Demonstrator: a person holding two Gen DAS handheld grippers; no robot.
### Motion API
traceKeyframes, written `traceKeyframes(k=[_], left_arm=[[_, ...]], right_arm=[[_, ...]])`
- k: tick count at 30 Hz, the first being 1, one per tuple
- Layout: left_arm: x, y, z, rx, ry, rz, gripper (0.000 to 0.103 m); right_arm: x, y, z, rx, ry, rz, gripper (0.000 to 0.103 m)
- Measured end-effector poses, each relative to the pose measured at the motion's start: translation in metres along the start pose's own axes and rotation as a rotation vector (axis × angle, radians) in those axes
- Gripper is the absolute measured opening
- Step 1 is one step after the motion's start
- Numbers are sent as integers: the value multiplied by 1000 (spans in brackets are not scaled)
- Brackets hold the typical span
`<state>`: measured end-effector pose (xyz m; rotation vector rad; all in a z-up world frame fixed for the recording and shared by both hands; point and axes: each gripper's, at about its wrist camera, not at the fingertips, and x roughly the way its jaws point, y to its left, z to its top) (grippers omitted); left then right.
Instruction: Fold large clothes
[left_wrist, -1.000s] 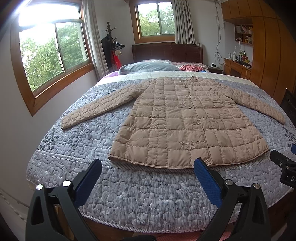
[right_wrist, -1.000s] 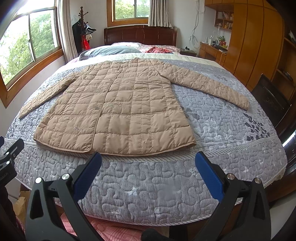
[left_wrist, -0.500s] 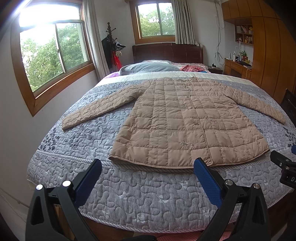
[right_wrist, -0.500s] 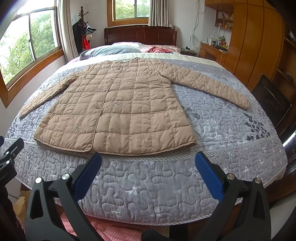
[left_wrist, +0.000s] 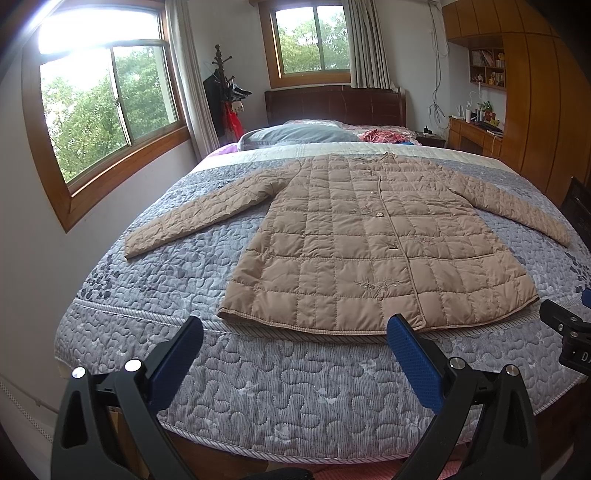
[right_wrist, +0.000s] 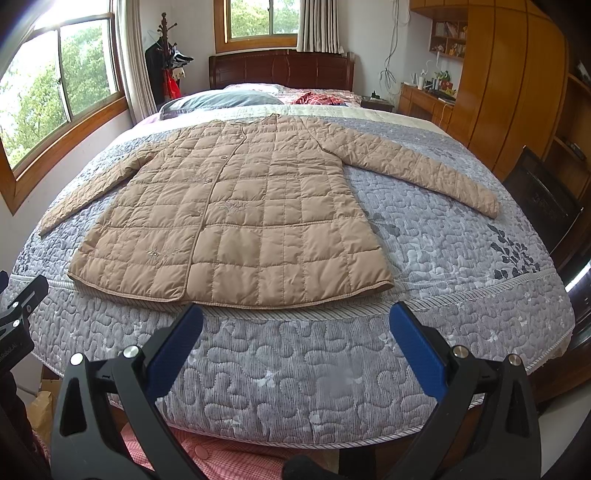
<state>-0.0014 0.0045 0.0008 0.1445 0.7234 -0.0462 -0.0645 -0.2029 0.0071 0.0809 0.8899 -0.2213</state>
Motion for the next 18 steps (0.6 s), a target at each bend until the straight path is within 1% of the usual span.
traceKeyframes(k=[18], left_arm=[[0,3,-1,1,5,1,99]], right_arm=[[1,0,0,-2,5,5,100]])
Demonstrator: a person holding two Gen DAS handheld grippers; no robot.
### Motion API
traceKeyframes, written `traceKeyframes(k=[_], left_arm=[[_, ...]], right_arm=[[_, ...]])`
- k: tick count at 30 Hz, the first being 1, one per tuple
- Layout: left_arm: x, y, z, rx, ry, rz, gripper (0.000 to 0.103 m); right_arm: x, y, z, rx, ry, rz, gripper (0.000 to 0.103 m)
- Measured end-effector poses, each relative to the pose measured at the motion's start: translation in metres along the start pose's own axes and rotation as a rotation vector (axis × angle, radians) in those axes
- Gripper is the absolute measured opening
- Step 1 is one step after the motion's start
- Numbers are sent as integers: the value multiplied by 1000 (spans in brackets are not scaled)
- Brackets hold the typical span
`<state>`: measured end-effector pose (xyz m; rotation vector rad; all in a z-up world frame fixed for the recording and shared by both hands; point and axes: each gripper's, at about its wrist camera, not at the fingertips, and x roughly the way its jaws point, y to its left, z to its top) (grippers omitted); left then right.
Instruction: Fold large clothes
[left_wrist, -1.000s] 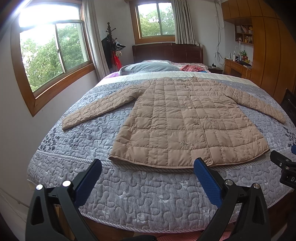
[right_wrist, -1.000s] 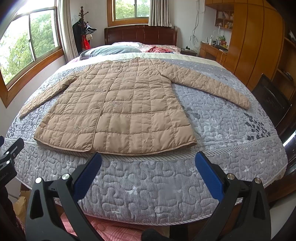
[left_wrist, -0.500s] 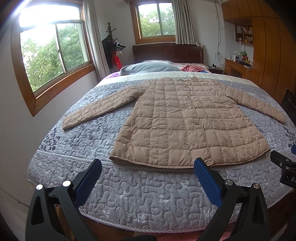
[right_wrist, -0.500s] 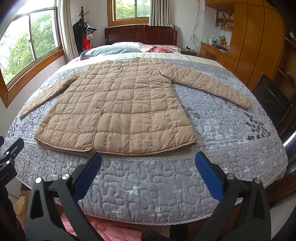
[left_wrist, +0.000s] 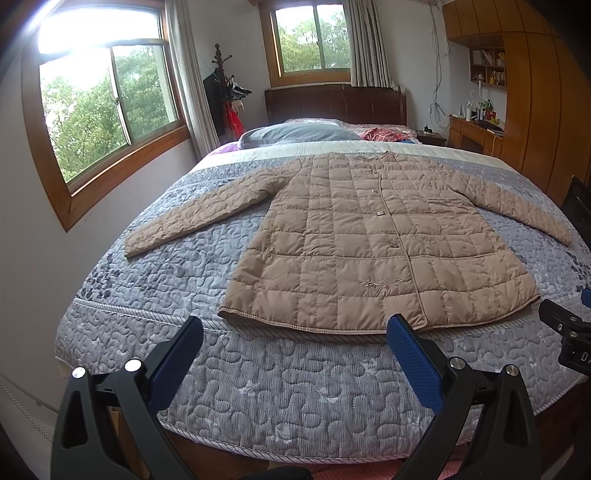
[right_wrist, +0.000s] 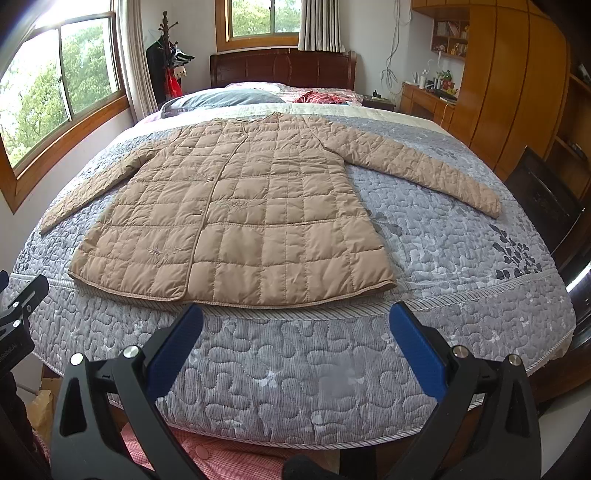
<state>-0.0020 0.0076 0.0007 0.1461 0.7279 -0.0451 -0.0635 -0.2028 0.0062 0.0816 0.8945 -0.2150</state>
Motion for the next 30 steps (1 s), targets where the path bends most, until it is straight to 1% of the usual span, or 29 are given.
traceKeyframes(k=[5,10,14,17,20,22,24,26,27,28,29,30], left_arm=[[2,-1,1,4,5,2,99],[12,-6,5,14,20,4,99],[33,-6,13,-4,66,-65,99],[63,-12,24,6,138,-125,99],[100,-23,42,20,240,-210,99],[123,-36,60,34,277,-242,99],[142,-52,80,78,271,-237,99],[160,-73,102,123,224,-270,99],[171,-86,116,138,209,-320,99],[181,-94,126,141,220,-358,99],[192,-103,136,141,239,-390,99],[203,-113,146,137,270,-419,99]], right_arm=[[2,1,1,-5,0,4,100],[10,1,7,-10,-1,17,100],[28,-10,18,6,30,32,100],[48,-26,31,31,52,15,100],[71,-55,48,72,97,23,100],[89,-87,65,141,125,50,100],[102,-120,81,207,130,30,100],[116,-163,99,284,130,-19,100],[122,-180,105,307,131,-32,100],[127,-197,111,332,136,-47,100],[136,-224,119,373,146,-59,100],[143,-243,125,394,152,-61,100]])
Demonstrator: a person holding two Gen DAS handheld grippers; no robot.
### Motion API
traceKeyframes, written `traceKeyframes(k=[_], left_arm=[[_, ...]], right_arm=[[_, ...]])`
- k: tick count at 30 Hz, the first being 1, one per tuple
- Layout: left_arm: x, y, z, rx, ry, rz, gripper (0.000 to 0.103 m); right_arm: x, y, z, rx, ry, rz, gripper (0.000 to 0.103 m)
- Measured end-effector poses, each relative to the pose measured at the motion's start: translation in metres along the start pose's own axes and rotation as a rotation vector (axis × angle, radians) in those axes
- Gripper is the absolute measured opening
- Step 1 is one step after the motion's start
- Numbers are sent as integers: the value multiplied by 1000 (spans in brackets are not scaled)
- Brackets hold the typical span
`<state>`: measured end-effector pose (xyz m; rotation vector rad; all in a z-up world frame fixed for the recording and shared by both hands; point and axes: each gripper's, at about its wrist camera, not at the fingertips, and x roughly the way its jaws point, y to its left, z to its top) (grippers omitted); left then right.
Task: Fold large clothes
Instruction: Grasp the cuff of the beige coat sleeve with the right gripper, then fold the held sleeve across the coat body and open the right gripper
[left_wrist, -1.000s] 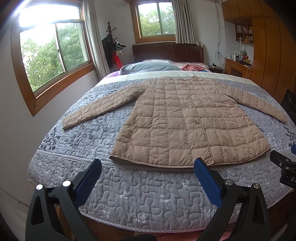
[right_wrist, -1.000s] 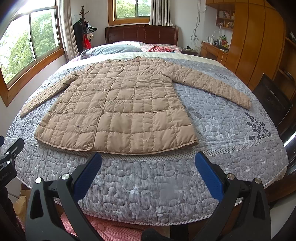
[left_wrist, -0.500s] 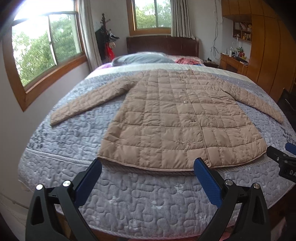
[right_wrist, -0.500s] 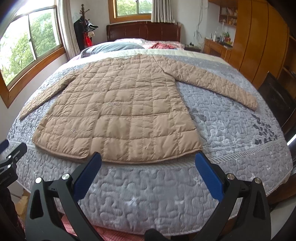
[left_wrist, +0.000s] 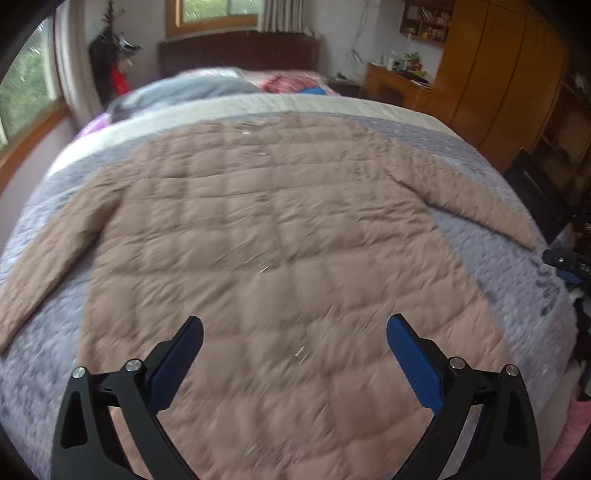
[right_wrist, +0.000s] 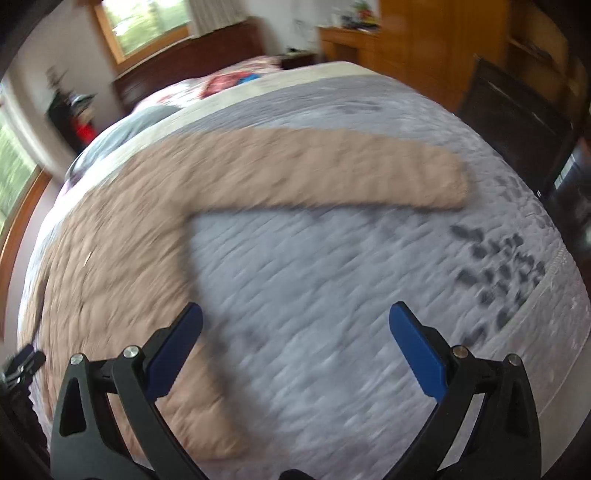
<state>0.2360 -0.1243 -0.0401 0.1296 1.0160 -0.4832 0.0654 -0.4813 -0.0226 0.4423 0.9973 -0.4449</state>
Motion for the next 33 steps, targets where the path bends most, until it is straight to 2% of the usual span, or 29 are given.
traceKeyframes(k=[1,3,5,8,11,14,16,20,21,23,24,25,26,27,29,32,33], left_arm=[[15,-5,19,-1,40,-32,99],[37,-15,45,9,75,-40,99],[60,-26,74,28,69,-12,99],[87,-30,101,53,56,43,99],[116,-32,123,54,73,64,93],[137,-28,136,39,107,70,86],[151,-25,142,22,125,73,85],[169,-17,147,-17,142,42,78],[173,-14,147,-32,149,30,76],[180,-10,147,-44,160,18,73],[183,-9,147,-48,161,16,70],[183,-7,146,-51,158,14,68],[182,-6,146,-54,156,11,65],[180,-4,146,-61,152,2,64],[175,0,144,-73,149,-18,61],[171,6,140,-84,149,-42,59],[171,10,139,-88,149,-49,59]], right_arm=[[7,-16,15,23,8,-9,100],[21,-47,41,61,23,-37,100],[36,-80,64,109,30,-62,100],[60,-127,88,181,52,-50,100],[87,-162,99,236,92,-36,100],[108,-178,103,265,125,-21,100],[118,-184,106,256,130,16,100],[134,-184,112,234,152,34,96],[138,-183,113,228,161,25,87],[144,-180,115,214,170,-7,81],[143,-177,116,201,168,-17,70],[140,-173,118,184,163,-24,49],[138,-170,119,174,162,5,36],[137,-168,121,178,166,41,15],[129,-164,124,181,155,85,11],[110,-160,129,162,79,125,9],[110,-162,128,170,77,114,8]])
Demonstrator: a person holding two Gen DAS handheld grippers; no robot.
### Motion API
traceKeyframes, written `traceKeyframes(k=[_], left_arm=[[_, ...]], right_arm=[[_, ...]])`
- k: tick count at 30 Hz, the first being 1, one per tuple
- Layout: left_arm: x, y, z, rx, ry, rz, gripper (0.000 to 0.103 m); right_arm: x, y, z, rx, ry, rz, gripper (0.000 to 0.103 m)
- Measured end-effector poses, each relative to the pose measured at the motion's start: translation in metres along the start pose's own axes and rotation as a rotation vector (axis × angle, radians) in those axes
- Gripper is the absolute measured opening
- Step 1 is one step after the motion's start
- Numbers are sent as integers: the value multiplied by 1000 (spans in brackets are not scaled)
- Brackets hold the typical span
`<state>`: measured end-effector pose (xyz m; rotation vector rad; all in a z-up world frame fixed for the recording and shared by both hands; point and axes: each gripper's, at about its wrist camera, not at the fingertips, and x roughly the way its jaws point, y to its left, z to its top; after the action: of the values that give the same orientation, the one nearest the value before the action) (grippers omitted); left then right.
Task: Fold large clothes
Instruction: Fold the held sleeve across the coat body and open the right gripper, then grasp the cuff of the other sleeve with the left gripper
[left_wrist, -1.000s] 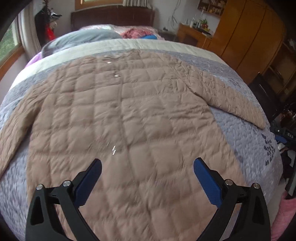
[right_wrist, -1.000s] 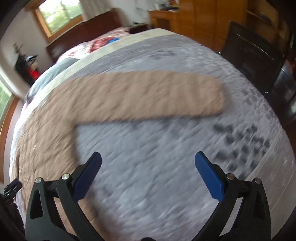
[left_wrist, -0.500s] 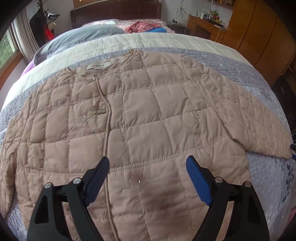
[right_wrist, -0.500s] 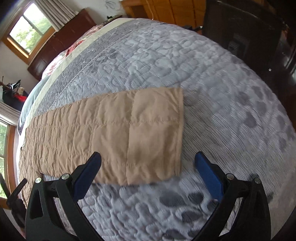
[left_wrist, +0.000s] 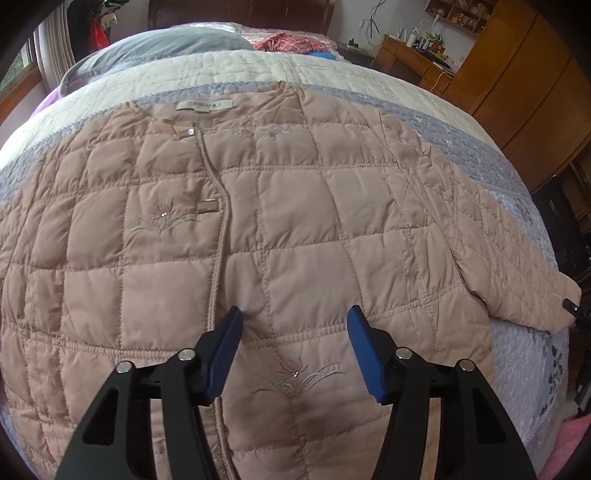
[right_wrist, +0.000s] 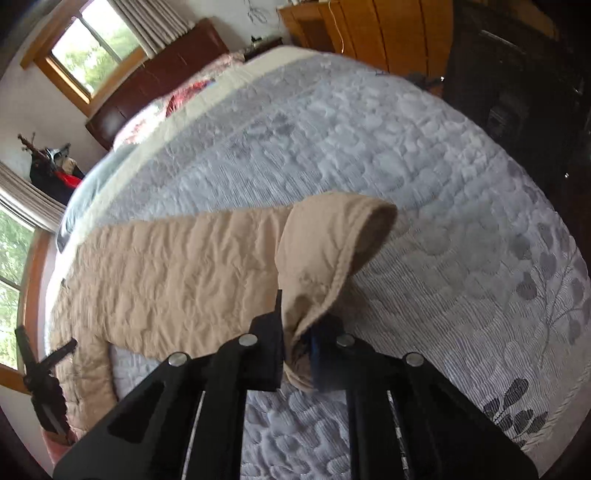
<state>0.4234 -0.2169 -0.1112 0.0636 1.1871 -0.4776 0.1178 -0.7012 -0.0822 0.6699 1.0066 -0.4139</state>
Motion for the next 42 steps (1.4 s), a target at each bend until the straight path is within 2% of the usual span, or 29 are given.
traceKeyframes(k=[2,3,5,8,11,12,14,17,19,23,26,29,34,35,36,38,39,42], left_arm=[[0,3,-2,-4,-6,-12,59],[1,2,-3,1,-11,-13,59],[0,7,-6,10,-22,-18,59],[-2,7,-8,19,-35,-32,59],[-9,14,-11,11,-41,-38,58],[-12,16,-12,9,-42,-46,58],[-16,18,-12,5,-43,-53,58],[-25,20,-17,8,-56,-55,55],[-35,22,-20,11,-78,-44,55],[-60,30,-19,25,-168,26,55],[-62,43,-14,12,-167,40,55],[-54,54,-11,-11,-149,67,55],[-37,62,-11,-40,-119,67,55],[-33,60,-10,-40,-115,64,55],[-33,60,-11,-39,-115,61,55],[-35,53,-11,-28,-122,44,55],[-37,46,-11,-21,-126,24,55],[-41,23,-9,2,-120,-58,58]], right_arm=[[10,-8,-2,20,26,-106,7],[16,-13,-3,30,47,-130,7],[27,-18,-5,67,72,-112,7],[16,-11,-6,88,38,-99,6],[-7,13,-4,71,-29,12,6],[-18,29,-4,43,-56,59,6],[-26,62,0,-20,-81,96,6],[-21,125,0,-143,-67,139,6],[-7,174,-5,-234,-39,179,6],[23,250,-21,-364,18,250,6],[50,301,-32,-440,66,268,6],[75,331,-37,-475,105,278,6],[105,349,-50,-511,173,276,21],[105,350,-51,-515,178,293,26],[101,349,-53,-519,181,328,37],[86,342,-52,-510,157,389,38],[81,339,-50,-506,137,391,38],[55,312,-35,-448,24,339,38]])
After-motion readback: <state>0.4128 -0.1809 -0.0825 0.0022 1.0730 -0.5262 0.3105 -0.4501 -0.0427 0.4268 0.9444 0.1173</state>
